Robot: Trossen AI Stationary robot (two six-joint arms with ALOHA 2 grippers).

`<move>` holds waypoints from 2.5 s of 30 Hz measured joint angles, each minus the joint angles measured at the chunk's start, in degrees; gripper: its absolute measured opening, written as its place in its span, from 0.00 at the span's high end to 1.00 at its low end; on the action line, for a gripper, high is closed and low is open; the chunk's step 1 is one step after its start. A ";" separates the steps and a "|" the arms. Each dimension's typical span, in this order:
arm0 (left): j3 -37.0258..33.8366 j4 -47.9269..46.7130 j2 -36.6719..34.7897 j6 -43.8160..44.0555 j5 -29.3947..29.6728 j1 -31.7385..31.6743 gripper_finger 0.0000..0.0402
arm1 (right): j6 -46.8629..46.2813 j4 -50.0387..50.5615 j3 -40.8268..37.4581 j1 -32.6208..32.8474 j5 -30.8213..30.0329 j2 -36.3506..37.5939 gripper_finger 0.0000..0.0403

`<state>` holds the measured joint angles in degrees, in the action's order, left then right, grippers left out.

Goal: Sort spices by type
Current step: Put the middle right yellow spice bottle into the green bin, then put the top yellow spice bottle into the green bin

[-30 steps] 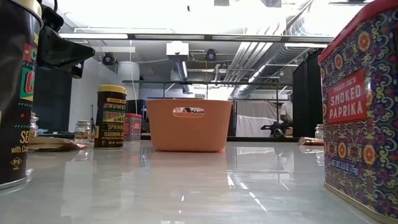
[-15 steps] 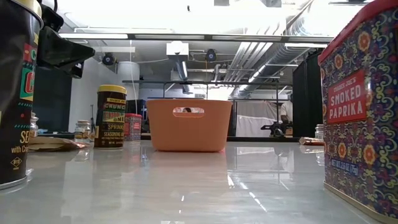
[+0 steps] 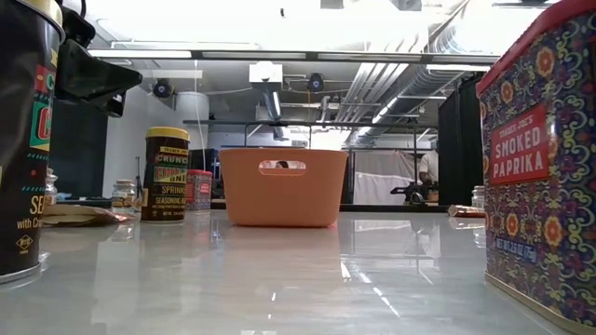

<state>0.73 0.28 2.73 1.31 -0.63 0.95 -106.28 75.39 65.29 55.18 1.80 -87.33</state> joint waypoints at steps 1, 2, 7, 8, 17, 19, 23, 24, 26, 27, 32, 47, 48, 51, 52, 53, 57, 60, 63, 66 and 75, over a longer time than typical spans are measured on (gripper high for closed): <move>0.00 -0.01 0.00 0.00 0.00 0.02 1.00 | 1.01 0.83 0.68 0.00 0.17 0.00 0.25; 0.00 0.00 -0.01 0.01 0.01 0.02 1.00 | 2.09 1.96 1.64 0.00 0.30 0.00 0.25; 0.00 0.01 -0.01 0.01 -0.01 0.00 1.00 | 7.34 11.79 9.74 0.00 0.10 0.00 0.25; 0.00 -0.01 0.01 0.01 -0.01 0.01 1.00 | 7.94 14.06 11.84 0.00 -0.69 0.00 0.25; 0.00 -0.01 0.01 0.01 0.01 0.00 1.00 | 27.15 -5.69 18.75 -13.24 -16.88 -2.60 0.24; 0.00 0.00 -0.01 0.00 -0.01 0.00 1.00 | 38.99 -14.92 18.41 -18.99 -16.85 -6.03 0.24; 0.00 -0.01 -0.01 0.01 -0.01 0.00 1.00 | 62.33 -38.57 18.39 -29.03 -15.45 -13.23 0.24; 0.00 -0.01 0.01 0.01 0.01 0.00 1.00 | 66.25 -44.49 18.39 -31.30 -14.97 -14.99 0.24; 0.00 -0.01 -0.01 0.01 -0.01 0.02 1.00 | 71.83 -52.01 19.28 -35.33 -13.92 -18.24 0.24; 0.00 -0.01 0.01 0.01 -0.01 0.01 1.00 | 74.23 -53.51 20.38 -37.14 -13.74 -19.97 0.24; 0.00 0.00 -0.01 0.00 0.00 0.02 1.00 | 87.52 -54.77 30.42 -43.57 -12.20 -28.51 0.24; 0.00 0.01 -0.01 0.01 -0.01 0.00 1.00 | 103.84 -48.29 53.20 -50.99 -8.08 -45.25 0.24; 0.00 -0.01 0.00 0.01 -0.01 0.01 1.00 | 104.00 -48.19 53.41 -51.19 -7.45 -45.71 0.24; 0.00 -0.01 0.01 0.01 -0.01 0.02 1.00 | 104.26 -48.72 53.58 -51.55 -6.35 -46.91 0.24; 0.00 0.01 0.01 0.01 -0.01 0.02 1.00 | 104.37 -48.91 53.58 -51.58 -6.97 -47.34 0.24; 0.00 0.00 0.01 0.01 -0.01 0.01 1.00 | 104.43 -49.50 53.58 -51.62 -8.11 -47.63 0.24; 0.00 -0.01 0.01 0.01 -0.01 0.00 1.00 | 105.70 -51.44 53.58 -51.67 -10.31 -47.71 0.24; 0.00 0.00 -0.01 0.01 -0.01 0.01 1.00 | 107.85 -52.66 53.58 -51.67 -10.35 -47.60 0.24; 0.00 0.01 -0.01 0.01 0.01 0.00 1.00 | 109.14 -52.93 53.58 -51.82 -10.34 -47.45 0.24; 0.00 0.01 0.00 0.01 -0.01 0.00 1.00 | 108.49 -52.29 53.58 -51.91 -10.10 -47.58 0.24; 0.00 -0.01 0.01 0.01 -0.01 0.02 1.00 | 104.42 -53.33 50.41 -53.30 -10.85 -47.71 0.24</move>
<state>0.73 0.27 2.74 1.32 -0.64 0.97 -1.86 22.06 115.70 1.87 -9.05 -135.04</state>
